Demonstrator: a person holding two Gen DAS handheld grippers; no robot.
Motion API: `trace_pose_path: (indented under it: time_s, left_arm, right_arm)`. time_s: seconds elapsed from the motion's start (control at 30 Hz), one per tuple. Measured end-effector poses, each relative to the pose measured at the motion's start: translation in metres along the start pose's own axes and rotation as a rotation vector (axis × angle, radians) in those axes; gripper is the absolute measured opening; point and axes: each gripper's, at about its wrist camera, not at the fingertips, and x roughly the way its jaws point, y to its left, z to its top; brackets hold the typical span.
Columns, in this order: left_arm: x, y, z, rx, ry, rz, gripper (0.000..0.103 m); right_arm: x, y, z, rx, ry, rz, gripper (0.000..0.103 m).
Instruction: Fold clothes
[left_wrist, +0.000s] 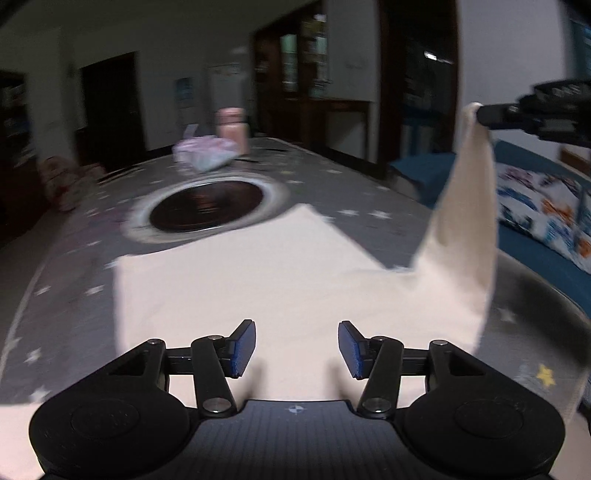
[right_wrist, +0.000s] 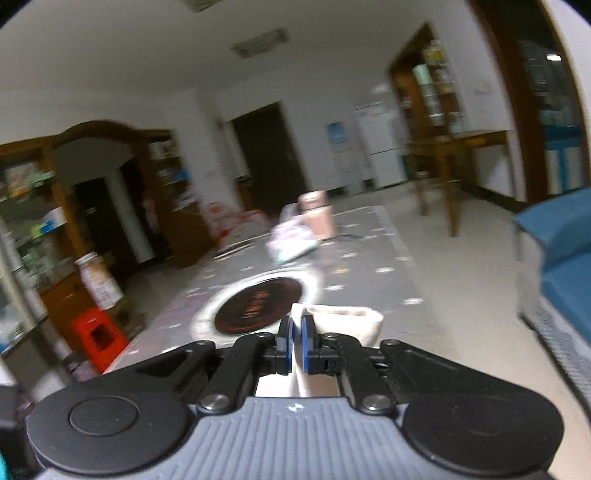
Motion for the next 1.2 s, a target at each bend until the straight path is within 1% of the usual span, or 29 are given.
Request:
trace_pose_path:
  time_s: [0.13,0.2,0.37,0.47,0.57,0.63,0.67,0.8,0.87,0.93,1.03,1.17,1.2]
  left_arm:
    - [-0.016,0.037,-0.011,-0.075,-0.009,0.072,0.057]
    - [-0.022,0.051,-0.018,-0.108,-0.007,0.101,0.057]
    - [-0.032,0.071,-0.034,-0.163,0.005,0.133,0.057]
    - [-0.037,0.076,-0.042,-0.18,0.01,0.14,0.057]
    - [-0.04,0.079,-0.046,-0.194,0.011,0.146,0.057]
    - [-0.04,0.08,-0.048,-0.199,0.012,0.149,0.057]
    - [-0.04,0.08,-0.047,-0.198,0.011,0.149,0.057]
    - [-0.041,0.078,-0.045,-0.183,-0.009,0.132,0.056]
    - [-0.039,0.074,-0.041,-0.173,-0.019,0.111,0.055]
    - [-0.034,0.068,-0.039,-0.161,-0.015,0.085,0.051]
    - [-0.019,0.059,-0.035,-0.138,0.001,0.064,0.051]
    - [-0.002,0.052,-0.033,-0.13,0.033,0.065,0.051]
    - [0.001,0.05,-0.032,-0.125,0.038,0.067,0.049]
  right_arm:
    - [0.023,0.048,-0.007,-0.062,0.063,0.121,0.004]
    - [0.039,0.072,-0.016,-0.088,0.105,0.179,0.004]
    - [0.082,0.127,-0.049,-0.154,0.237,0.299,0.004]
    - [0.105,0.155,-0.079,-0.196,0.328,0.343,0.004]
    - [0.119,0.17,-0.102,-0.211,0.407,0.381,0.004]
    - [0.121,0.172,-0.108,-0.223,0.434,0.391,0.006]
    - [0.122,0.173,-0.111,-0.228,0.447,0.396,0.009]
    - [0.103,0.154,-0.1,-0.25,0.431,0.376,0.01]
    - [0.091,0.137,-0.097,-0.261,0.42,0.318,0.01]
    - [0.08,0.12,-0.094,-0.272,0.409,0.256,0.01]
    - [0.069,0.087,-0.099,-0.235,0.421,0.157,0.011]
    - [0.059,0.058,-0.111,-0.177,0.453,0.097,0.011]
    - [0.059,0.055,-0.108,-0.177,0.447,0.093,0.011]
